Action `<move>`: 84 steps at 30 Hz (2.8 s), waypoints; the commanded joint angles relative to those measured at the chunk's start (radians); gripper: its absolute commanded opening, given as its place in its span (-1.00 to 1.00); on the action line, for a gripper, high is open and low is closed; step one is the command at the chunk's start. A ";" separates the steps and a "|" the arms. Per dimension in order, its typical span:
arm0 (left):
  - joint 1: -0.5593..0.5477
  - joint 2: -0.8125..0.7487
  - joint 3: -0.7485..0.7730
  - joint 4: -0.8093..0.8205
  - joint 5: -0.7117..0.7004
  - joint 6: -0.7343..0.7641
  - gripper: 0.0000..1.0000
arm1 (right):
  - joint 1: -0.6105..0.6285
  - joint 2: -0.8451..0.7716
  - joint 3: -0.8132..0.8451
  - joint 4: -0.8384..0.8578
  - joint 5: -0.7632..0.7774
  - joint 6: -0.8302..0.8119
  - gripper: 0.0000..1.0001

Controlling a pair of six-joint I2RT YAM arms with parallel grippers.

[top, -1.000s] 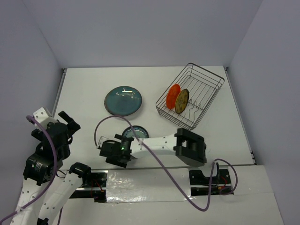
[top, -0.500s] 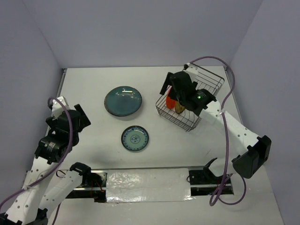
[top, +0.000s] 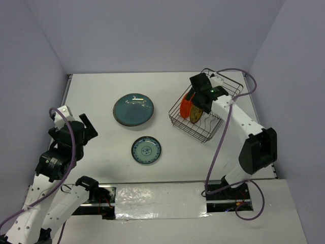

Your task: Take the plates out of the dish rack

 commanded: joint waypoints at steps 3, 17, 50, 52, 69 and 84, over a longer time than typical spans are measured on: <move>-0.005 0.011 0.004 0.037 -0.002 0.021 0.99 | -0.018 0.083 0.059 -0.010 -0.012 0.015 0.67; -0.005 0.025 0.000 0.046 0.009 0.031 0.99 | -0.031 0.154 0.050 -0.013 0.018 0.023 -0.31; -0.005 0.011 0.002 0.045 0.007 0.028 0.99 | -0.031 -0.035 0.147 -0.006 -0.048 -0.100 -1.00; -0.005 0.013 0.001 0.045 0.007 0.028 0.99 | -0.029 -0.059 0.162 0.005 -0.075 -0.114 -1.00; -0.005 -0.038 0.025 -0.032 -0.097 -0.049 0.99 | 0.570 0.158 0.578 -0.283 -0.024 -0.790 -1.00; -0.005 -0.142 0.053 -0.132 -0.235 -0.170 0.99 | 0.917 0.486 0.451 -0.277 0.084 -0.772 -1.00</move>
